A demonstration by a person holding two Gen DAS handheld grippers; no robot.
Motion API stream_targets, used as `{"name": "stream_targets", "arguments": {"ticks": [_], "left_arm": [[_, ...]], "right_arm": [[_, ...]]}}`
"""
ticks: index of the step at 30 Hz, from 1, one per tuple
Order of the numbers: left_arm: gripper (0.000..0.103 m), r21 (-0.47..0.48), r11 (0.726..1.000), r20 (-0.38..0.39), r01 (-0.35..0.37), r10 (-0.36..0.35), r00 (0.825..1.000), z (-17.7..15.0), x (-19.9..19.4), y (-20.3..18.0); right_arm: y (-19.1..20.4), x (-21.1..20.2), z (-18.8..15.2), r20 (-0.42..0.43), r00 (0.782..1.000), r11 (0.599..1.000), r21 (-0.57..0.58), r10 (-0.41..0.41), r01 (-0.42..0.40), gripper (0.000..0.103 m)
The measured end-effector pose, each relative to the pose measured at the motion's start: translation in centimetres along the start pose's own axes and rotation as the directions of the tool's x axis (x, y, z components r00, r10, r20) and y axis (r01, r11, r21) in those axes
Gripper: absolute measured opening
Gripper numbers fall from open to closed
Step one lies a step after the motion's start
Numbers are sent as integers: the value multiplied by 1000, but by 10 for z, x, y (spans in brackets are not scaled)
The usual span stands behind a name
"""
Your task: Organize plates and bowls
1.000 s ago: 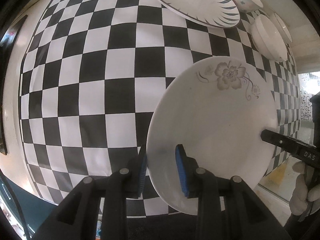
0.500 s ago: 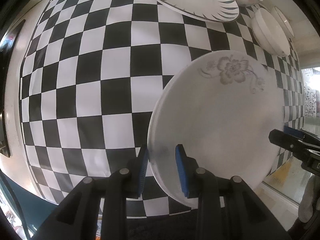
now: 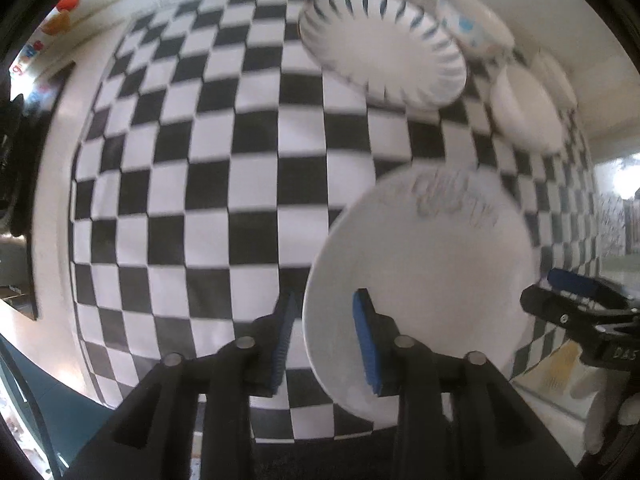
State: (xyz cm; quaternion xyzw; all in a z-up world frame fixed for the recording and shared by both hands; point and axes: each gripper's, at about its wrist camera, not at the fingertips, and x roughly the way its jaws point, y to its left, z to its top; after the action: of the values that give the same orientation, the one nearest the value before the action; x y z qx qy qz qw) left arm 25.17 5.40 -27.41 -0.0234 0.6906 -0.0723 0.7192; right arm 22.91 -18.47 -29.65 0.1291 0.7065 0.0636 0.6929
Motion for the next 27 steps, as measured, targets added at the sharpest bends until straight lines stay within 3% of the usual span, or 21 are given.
{"name": "stream_targets", "arguments": {"ticks": [4, 10, 14, 17, 20, 24, 27], "left_arm": [[39, -20, 999, 45, 40, -39, 998, 25, -19, 3], [39, -76, 993, 59, 88, -84, 995, 89, -27, 24], [39, -131, 983, 47, 129, -124, 991, 132, -17, 37], [39, -170, 975, 23, 142, -140, 990, 158, -2, 46], [39, -177, 975, -1, 137, -140, 990, 176, 10, 48], [39, -161, 981, -34, 105, -111, 993, 197, 27, 49], [39, -147, 985, -54, 85, -94, 994, 210, 36, 50]], "right_arm": [[5, -22, 26, 61, 995, 997, 22, 78, -80, 96], [31, -46, 90, 148, 967, 978, 10, 205, -209, 96], [42, -41, 139, 147, 957, 967, 18, 248, -253, 96], [39, -29, 172, 116, 965, 970, 37, 237, -242, 94], [34, -12, 195, 71, 973, 973, 61, 219, -223, 79], [24, 6, 207, 35, 977, 973, 84, 212, -214, 67], [24, 20, 215, 14, 986, 984, 76, 163, -164, 64]]}}
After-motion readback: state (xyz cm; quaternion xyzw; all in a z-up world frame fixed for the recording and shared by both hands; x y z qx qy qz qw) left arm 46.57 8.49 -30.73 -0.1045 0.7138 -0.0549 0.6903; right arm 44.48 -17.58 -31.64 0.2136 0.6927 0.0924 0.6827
